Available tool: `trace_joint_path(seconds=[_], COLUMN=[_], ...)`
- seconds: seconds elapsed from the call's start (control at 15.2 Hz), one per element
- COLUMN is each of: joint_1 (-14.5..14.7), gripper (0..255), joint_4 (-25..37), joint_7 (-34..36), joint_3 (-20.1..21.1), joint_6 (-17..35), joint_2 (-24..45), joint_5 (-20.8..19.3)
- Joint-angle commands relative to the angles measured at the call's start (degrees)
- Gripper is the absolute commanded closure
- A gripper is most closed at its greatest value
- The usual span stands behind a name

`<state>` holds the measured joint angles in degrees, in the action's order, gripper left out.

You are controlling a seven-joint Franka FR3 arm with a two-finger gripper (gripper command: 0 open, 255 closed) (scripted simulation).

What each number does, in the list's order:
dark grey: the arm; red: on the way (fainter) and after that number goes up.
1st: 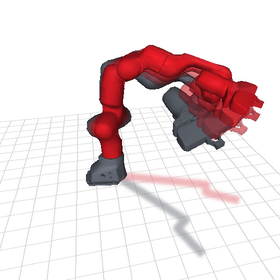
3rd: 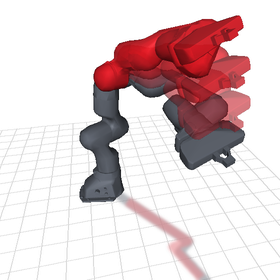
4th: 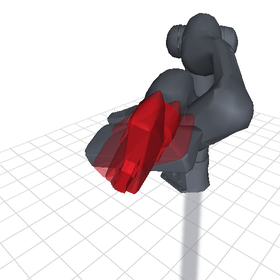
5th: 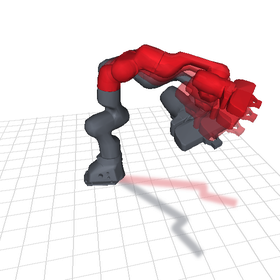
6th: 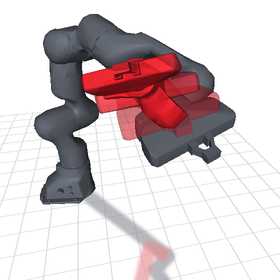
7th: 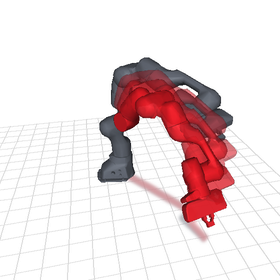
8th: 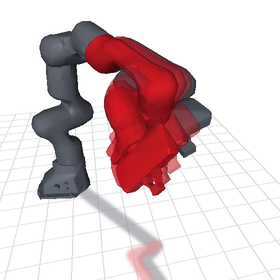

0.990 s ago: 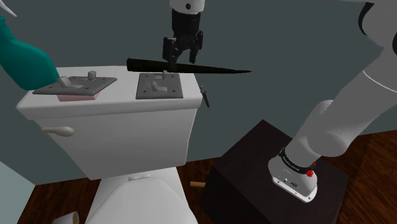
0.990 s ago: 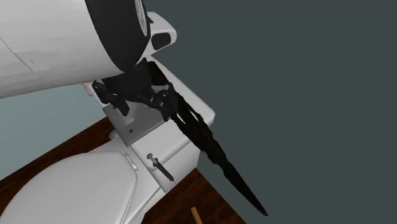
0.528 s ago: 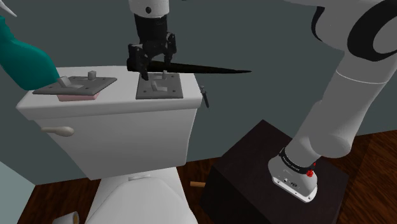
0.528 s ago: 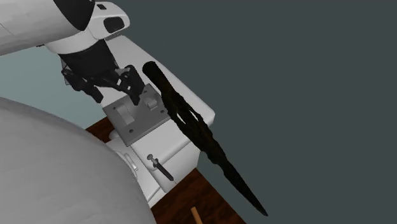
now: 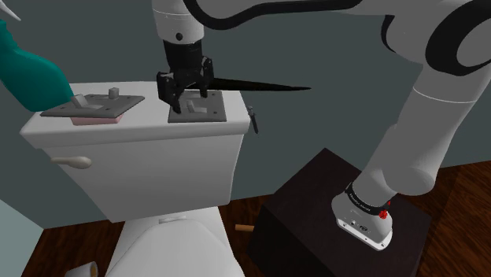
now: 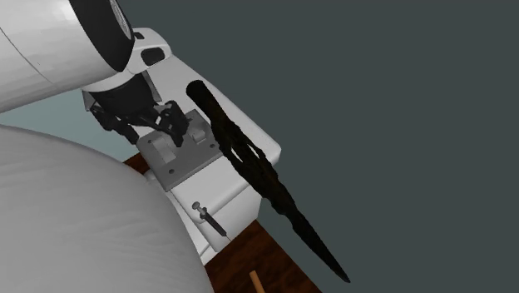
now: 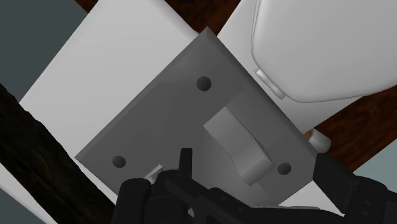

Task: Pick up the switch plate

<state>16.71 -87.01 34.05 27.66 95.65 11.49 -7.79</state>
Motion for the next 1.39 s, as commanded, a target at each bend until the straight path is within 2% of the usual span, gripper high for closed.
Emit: trace_joint_path(seconds=[0.0, 0.07, 0.66, 1.32], joint_1=[0.0, 0.1, 0.0, 1.1], gripper=[0, 255, 255, 255], joint_4=[-0.5, -0.3, -0.5, 9.6], joint_7=[0.1, 0.1, 0.1, 0.1], joint_3=[0.0, 0.0, 0.0, 0.3], joint_6=[0.6, 0.5, 0.6, -7.9], joint_2=[0.1, 0.3, 0.1, 1.9], joint_5=[-0.1, -0.1, -0.1, -0.8])
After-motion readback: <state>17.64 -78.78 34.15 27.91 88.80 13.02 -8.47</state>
